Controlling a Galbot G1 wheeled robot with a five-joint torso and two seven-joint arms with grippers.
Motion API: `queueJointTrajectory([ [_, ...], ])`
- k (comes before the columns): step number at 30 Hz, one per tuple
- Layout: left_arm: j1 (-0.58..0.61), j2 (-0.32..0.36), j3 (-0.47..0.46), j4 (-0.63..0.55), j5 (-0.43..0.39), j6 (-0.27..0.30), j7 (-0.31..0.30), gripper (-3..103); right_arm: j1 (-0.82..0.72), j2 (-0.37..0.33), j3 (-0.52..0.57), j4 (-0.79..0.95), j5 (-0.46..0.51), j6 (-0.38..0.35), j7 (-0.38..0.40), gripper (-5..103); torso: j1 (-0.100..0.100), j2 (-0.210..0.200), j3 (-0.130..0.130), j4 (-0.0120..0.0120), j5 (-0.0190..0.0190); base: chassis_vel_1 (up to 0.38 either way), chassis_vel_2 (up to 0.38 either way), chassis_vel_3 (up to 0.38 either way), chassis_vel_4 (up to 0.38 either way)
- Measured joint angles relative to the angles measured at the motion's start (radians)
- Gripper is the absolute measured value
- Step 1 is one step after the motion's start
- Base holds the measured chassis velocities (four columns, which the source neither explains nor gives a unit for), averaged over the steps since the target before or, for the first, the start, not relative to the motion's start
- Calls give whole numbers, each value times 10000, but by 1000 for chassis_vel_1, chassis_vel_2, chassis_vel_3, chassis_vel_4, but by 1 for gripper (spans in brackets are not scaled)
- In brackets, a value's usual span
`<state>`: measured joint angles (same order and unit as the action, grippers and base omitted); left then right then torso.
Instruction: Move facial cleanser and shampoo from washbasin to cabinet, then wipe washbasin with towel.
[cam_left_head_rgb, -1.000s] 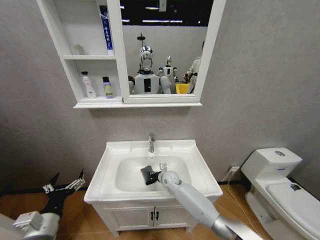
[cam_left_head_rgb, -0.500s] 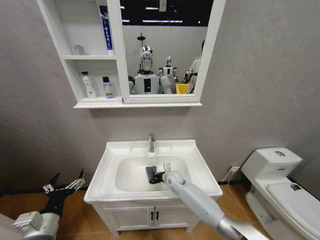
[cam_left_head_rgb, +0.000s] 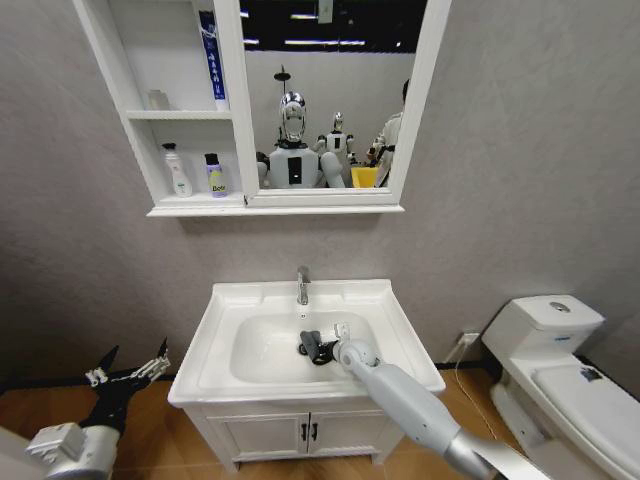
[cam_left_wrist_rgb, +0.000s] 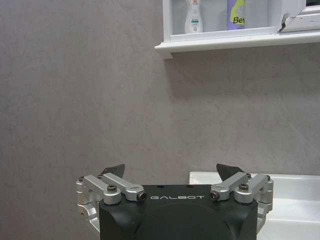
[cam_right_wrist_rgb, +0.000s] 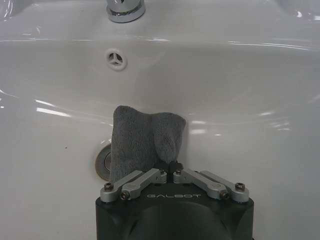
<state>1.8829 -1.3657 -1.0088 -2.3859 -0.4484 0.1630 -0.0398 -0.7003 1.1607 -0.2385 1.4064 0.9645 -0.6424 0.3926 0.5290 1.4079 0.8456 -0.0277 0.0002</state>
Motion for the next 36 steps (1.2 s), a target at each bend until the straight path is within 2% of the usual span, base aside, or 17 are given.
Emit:
queueJointTrajectory([
  [26, 0, 0, 0, 0, 0, 0, 0, 100, -552, -1400, 386, 869, -408, -128, 92, 1, 0, -1, 0, 0, 1, 0, 0, 0, 0],
  [36, 0, 0, 0, 0, 1, 0, 0, 100, -473, -2058, 477, 1676, -183, -378, 485, 1, 0, -2, 0, 0, 0, 0, 0, 0, 0],
])
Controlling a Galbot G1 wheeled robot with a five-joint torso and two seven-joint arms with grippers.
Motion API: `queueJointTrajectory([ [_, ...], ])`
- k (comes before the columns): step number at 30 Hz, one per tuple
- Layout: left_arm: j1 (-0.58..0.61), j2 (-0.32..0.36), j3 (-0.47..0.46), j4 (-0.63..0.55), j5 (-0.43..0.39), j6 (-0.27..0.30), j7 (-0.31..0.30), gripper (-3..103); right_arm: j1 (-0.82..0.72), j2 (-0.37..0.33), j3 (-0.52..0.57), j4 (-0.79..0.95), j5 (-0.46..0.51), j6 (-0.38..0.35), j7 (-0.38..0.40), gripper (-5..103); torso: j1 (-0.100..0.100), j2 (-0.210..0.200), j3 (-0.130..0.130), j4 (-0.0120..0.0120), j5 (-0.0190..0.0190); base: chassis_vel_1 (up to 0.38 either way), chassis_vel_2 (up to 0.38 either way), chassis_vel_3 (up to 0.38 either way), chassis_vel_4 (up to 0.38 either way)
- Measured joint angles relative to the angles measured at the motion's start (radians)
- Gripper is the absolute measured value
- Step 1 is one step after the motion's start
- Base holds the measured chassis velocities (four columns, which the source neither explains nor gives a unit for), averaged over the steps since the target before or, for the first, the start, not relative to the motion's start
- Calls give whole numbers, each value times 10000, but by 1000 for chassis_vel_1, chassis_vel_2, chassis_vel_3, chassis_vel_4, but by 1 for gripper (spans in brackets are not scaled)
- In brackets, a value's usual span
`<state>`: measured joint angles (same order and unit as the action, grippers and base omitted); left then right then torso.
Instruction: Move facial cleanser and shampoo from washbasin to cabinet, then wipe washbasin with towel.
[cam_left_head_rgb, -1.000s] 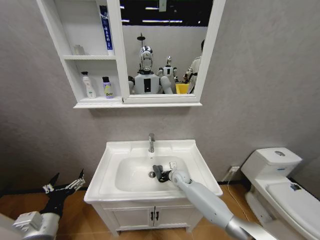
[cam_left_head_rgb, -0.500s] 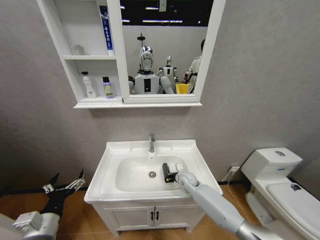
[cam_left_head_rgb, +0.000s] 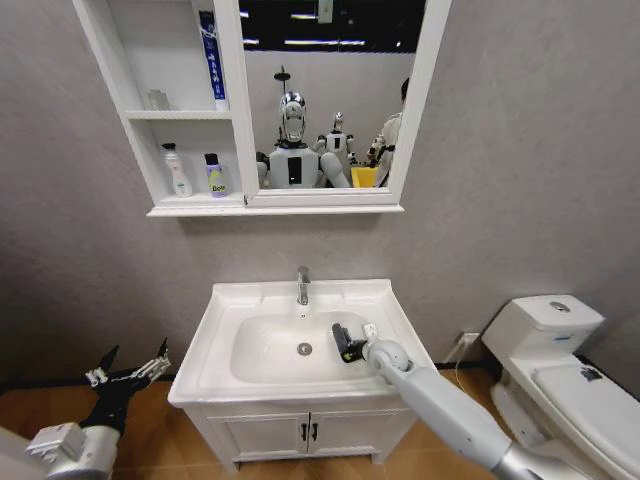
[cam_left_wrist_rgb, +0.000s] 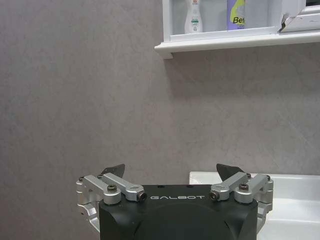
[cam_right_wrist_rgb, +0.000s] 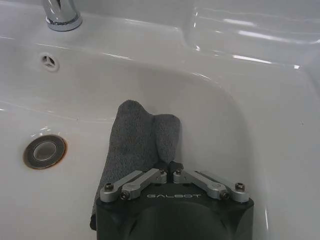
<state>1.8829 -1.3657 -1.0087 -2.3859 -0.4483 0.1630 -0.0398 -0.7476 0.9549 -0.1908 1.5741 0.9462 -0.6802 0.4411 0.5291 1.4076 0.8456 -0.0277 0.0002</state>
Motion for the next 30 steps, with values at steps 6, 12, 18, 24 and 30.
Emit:
queueJointTrajectory([
  [6, 0, 0, 0, 0, -1, 0, 0, 100, -27, -143, 45, 217, 86, -107, 108, 1, 0, 0, 0, 0, -1, 0, 0, 0, 0],
  [12, 0, 0, 0, 0, -1, 0, 0, 100, -125, 146, 15, -112, 32, -59, 51, 1, 0, 0, 0, 0, 0, 0, 0, 0, 0],
  [18, 0, 0, 0, 0, -1, 0, 0, 100, -134, 817, -132, -783, -266, 242, -243, 1, -1, 1, -1, 0, -2, 0, 0, 0, 0],
  [24, 0, 0, -1, 0, -1, 0, 0, 100, -14, 1588, -435, -1270, -535, 491, -450, 1, 0, 1, 0, 0, -2, 0, 0, 0, 0],
  [30, 0, 0, 0, 0, -1, 0, 0, 100, 277, 2220, -629, -1698, -703, 599, -715, 1, 0, 1, 1, -1, -3, 0, 0, 0, 0],
])
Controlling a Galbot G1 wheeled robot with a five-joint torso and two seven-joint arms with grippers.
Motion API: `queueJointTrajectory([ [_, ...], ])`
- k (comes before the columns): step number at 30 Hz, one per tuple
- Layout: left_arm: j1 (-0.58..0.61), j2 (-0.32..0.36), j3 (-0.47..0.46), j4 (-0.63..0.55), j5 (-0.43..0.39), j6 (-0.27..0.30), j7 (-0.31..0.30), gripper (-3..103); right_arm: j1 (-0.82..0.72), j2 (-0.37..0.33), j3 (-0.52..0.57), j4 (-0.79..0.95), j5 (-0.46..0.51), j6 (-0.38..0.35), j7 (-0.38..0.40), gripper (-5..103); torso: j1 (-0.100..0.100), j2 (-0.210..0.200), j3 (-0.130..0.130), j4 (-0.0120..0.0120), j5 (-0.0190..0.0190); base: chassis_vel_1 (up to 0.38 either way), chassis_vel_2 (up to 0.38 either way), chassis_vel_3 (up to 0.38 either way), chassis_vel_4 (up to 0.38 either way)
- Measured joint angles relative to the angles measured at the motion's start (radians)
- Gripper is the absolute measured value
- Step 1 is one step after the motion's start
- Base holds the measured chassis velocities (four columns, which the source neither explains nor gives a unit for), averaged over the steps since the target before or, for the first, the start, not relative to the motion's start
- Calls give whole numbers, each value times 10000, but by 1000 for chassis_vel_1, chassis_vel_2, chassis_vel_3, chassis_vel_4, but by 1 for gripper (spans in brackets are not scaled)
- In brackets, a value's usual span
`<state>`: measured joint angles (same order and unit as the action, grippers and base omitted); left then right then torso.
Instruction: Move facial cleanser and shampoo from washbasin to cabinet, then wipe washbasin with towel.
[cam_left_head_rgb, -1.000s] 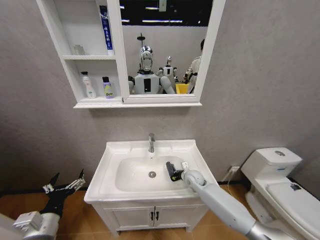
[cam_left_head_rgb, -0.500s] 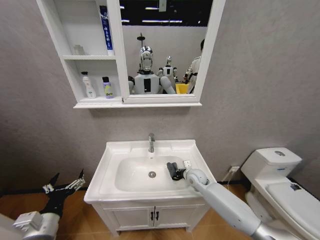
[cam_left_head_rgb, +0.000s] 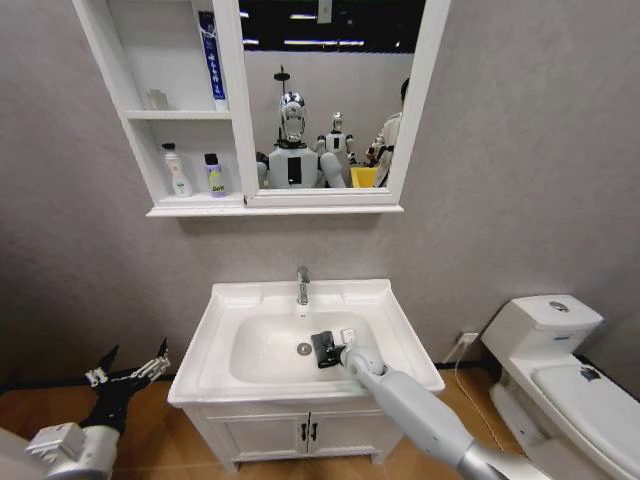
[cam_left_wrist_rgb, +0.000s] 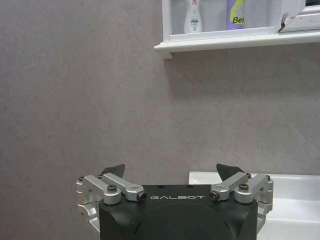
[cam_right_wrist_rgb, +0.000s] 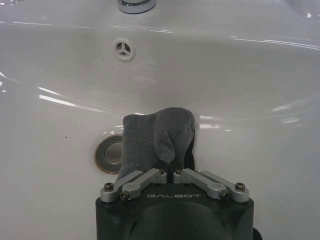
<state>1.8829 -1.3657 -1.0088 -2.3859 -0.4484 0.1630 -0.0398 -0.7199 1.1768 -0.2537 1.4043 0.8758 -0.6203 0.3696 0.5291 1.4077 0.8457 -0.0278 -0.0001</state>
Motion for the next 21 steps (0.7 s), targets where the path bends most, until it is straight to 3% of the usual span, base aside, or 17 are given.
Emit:
queueJointTrajectory([
  [11, 0, 0, 0, 0, 0, 0, 0, 100, 238, 931, -290, -455, -21, 179, -262, 1, 0, 1, -1, 0, 1, 0, 0, 0, 0],
  [21, 0, -1, 0, 0, 0, 0, 0, 100, 292, 1201, -445, -437, 79, 276, -279, 1, 0, 0, -1, 2, 3, 0, 0, 0, 0],
])
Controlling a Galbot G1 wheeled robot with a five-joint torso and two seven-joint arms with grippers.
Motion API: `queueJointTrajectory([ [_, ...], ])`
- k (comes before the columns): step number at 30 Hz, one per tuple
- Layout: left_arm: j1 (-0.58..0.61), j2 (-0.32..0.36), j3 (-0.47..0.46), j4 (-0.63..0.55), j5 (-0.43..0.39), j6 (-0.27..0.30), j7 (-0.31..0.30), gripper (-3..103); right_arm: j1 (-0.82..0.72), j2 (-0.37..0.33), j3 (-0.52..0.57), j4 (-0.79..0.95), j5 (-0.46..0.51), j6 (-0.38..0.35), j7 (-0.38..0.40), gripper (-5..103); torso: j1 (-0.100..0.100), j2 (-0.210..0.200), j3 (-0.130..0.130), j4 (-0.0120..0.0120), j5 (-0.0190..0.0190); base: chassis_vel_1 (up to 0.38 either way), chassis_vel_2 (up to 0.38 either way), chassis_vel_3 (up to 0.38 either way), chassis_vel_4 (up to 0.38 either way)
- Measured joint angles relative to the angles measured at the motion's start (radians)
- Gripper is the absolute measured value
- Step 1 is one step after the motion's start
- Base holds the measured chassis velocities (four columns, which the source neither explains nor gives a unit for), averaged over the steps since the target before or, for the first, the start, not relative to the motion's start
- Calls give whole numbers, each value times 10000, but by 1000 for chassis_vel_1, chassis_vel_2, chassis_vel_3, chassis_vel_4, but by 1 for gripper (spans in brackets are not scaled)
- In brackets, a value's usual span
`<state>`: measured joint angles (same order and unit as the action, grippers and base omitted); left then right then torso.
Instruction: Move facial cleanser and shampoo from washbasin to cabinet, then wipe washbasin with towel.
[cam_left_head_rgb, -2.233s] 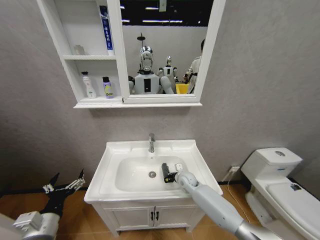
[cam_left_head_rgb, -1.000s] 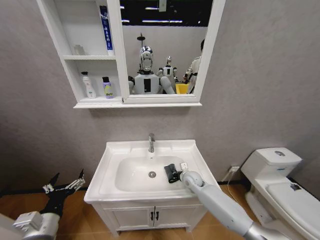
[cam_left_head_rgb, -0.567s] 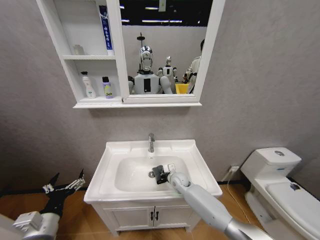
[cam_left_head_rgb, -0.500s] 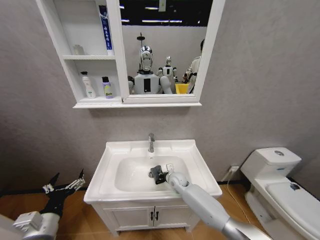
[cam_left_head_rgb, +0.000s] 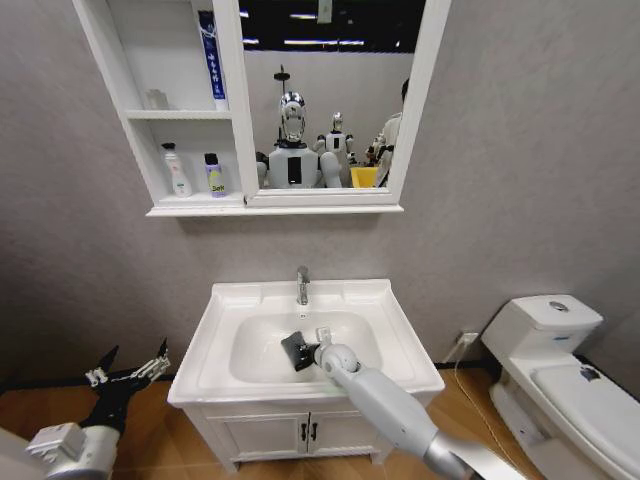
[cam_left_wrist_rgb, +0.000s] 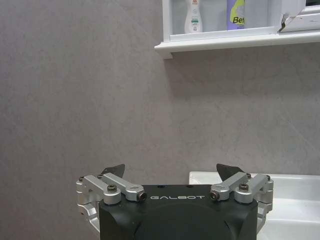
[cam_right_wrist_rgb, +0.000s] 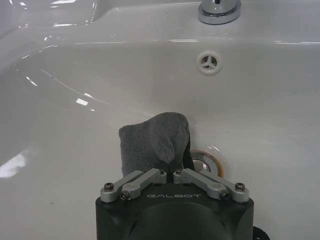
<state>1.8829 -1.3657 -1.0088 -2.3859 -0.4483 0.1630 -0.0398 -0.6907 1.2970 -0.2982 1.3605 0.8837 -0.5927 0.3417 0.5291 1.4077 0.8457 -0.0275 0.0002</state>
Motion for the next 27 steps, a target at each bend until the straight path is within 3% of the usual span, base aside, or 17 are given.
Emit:
queueJointTrajectory([
  [27, 0, 1, 0, 0, 0, 0, 0, 100, -872, -2323, 909, 1531, 593, -667, 977, 1, 0, 2, -1, -1, 1, 0, 0, 0, 0],
])
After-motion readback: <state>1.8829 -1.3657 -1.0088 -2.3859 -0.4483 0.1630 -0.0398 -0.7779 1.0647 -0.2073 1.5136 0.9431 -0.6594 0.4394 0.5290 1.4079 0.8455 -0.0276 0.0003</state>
